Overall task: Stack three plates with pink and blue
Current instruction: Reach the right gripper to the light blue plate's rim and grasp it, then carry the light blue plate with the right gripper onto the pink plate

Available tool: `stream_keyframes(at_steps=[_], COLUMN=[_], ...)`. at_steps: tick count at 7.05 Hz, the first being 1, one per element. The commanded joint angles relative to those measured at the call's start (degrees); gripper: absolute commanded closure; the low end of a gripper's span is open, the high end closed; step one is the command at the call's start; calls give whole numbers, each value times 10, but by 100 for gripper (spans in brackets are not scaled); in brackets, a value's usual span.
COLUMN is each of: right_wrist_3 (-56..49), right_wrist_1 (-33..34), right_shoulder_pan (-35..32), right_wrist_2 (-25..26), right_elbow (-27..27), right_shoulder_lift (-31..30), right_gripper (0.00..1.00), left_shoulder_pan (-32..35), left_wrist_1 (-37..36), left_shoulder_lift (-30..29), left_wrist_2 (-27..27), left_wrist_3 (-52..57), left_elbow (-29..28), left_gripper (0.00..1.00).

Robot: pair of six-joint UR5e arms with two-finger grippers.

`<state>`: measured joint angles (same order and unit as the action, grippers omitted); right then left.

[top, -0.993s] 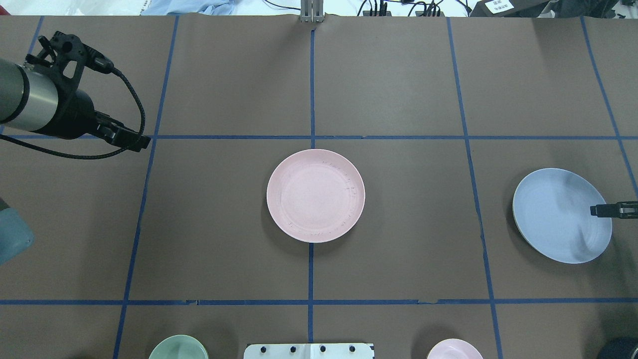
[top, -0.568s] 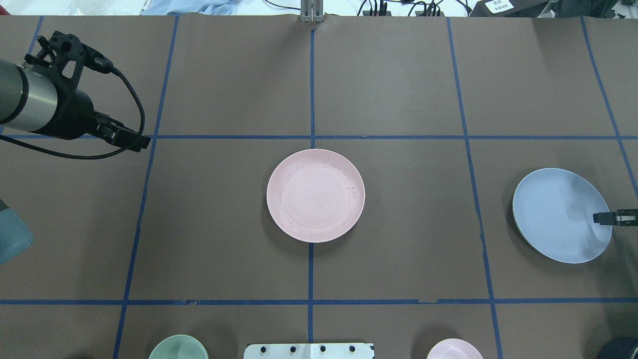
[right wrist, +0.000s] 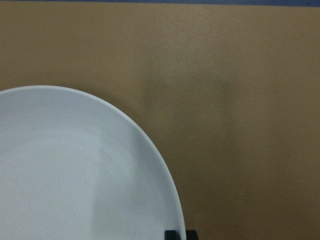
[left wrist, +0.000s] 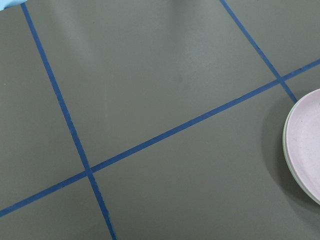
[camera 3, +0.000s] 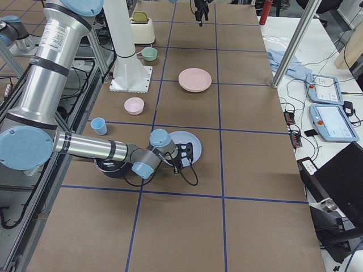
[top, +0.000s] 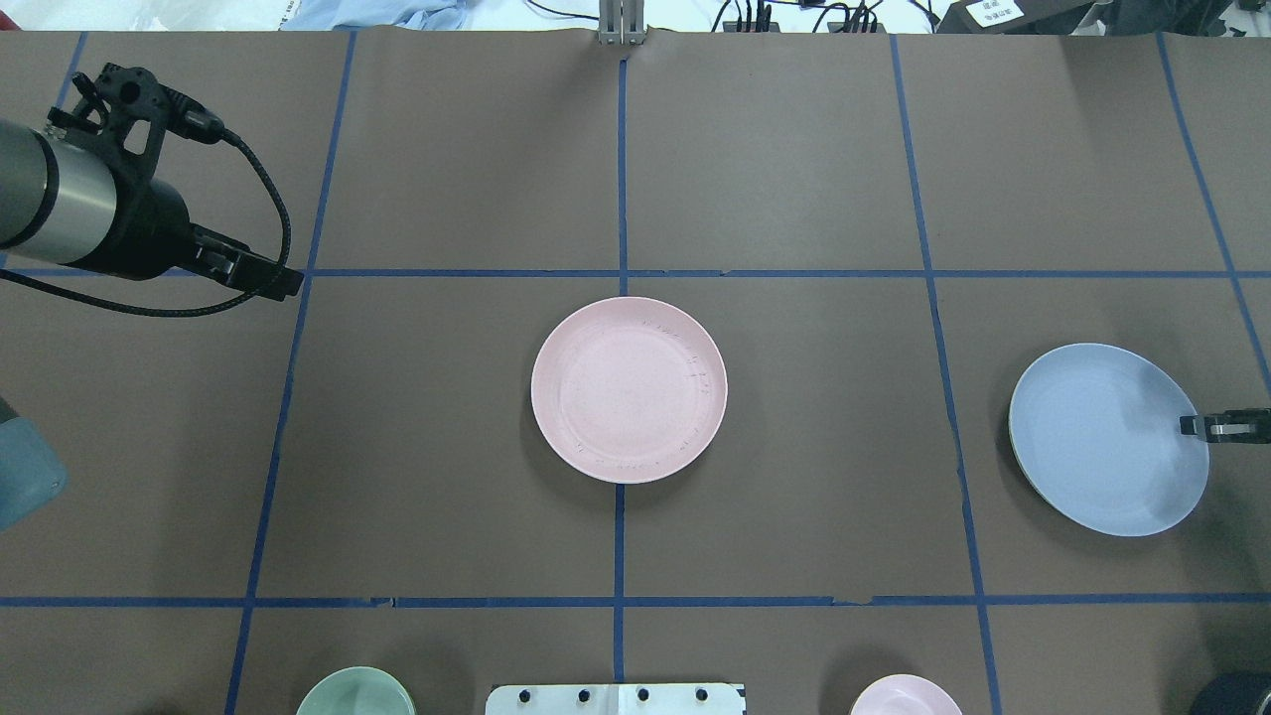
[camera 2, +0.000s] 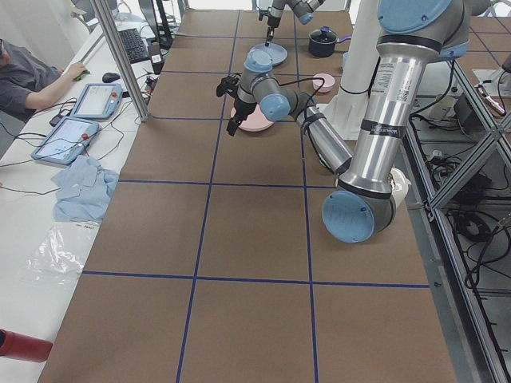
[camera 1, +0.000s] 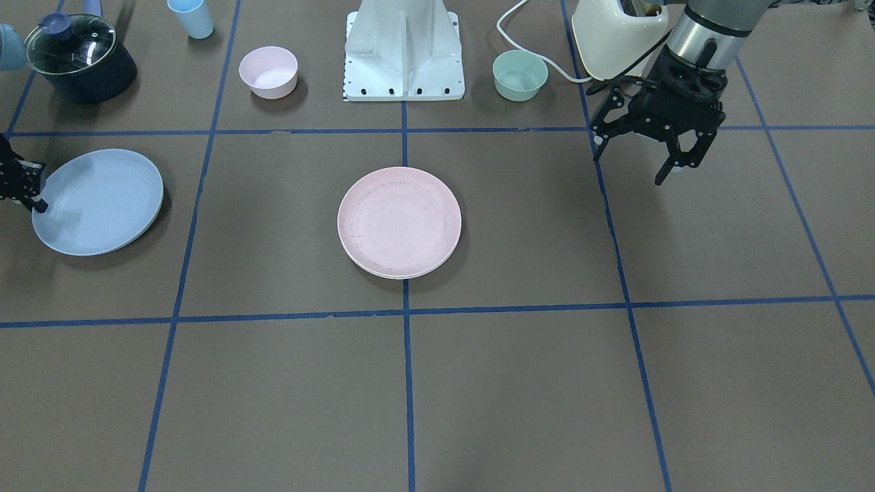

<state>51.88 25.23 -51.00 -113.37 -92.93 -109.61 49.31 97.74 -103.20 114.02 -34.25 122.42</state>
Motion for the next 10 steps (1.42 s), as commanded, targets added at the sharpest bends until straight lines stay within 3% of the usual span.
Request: stream_keyframes(at_steps=[1,2,4,6,9,10], right_wrist_3=[42,86,161,233,261,279], right_wrist_1=[5,5,43,97,315,341], right_shoulder_pan=[-2,-4,-3,39,156,194], right_wrist_2=[-32,-36,-35,-24,100,142], right_elbow=[-46,-72,-79,-80,-106,-102], right_shoulder_lift=[12,45,174,291,408,431], right_gripper=[100,100,100,100,100,100], left_shoulder_pan=[0,0,0,0,0,0], left_wrist_1=[0,0,0,0,0,0], left_shoulder_lift=[0,0,0,-1,0,0], left_wrist_2=[0,0,0,0,0,0], left_wrist_3=[0,0,-1,-1,-2,-2], left_elbow=[-1,-1,-1,-1,0,-1], left_gripper=[0,0,0,0,0,0])
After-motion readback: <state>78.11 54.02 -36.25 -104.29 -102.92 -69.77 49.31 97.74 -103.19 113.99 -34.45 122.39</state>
